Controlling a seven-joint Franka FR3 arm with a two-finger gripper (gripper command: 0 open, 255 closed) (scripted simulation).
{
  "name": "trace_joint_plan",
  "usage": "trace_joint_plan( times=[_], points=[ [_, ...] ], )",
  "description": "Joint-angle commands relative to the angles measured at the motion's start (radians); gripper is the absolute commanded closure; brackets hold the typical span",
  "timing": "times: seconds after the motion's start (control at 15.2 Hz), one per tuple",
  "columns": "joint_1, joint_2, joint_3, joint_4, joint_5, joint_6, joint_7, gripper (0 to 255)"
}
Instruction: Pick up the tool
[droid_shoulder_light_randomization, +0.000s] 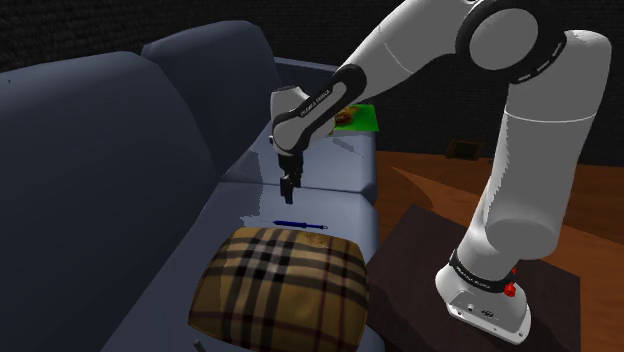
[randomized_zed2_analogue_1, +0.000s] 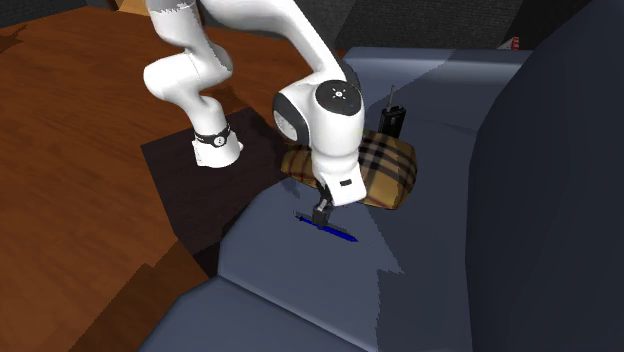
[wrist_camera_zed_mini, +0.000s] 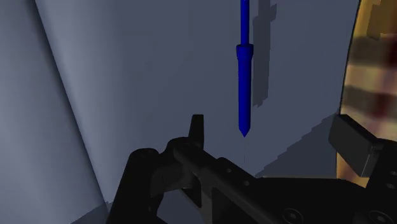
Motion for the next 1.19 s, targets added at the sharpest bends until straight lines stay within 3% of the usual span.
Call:
trace_joint_plan(
  times=[0.0, 0.33, 0.99, 1.06, 1.12],
  points=[
    [0.003, 0.085, 0.007, 0.053, 0.009, 0.020, -0.018, 0],
    [0.014, 0.277, 0.030, 0.191, 0.022, 0.044, -0.049, 0],
    [0.016, 0.368, 0.030, 0.207, 0.023, 0.117, -0.060, 0],
    [0.016, 0.368, 0.031, 0.206, 0.023, 0.118, -0.060, 255],
    [0.016, 0.367, 0.031, 0.204, 0.023, 0.118, -0.061, 255]
  ],
)
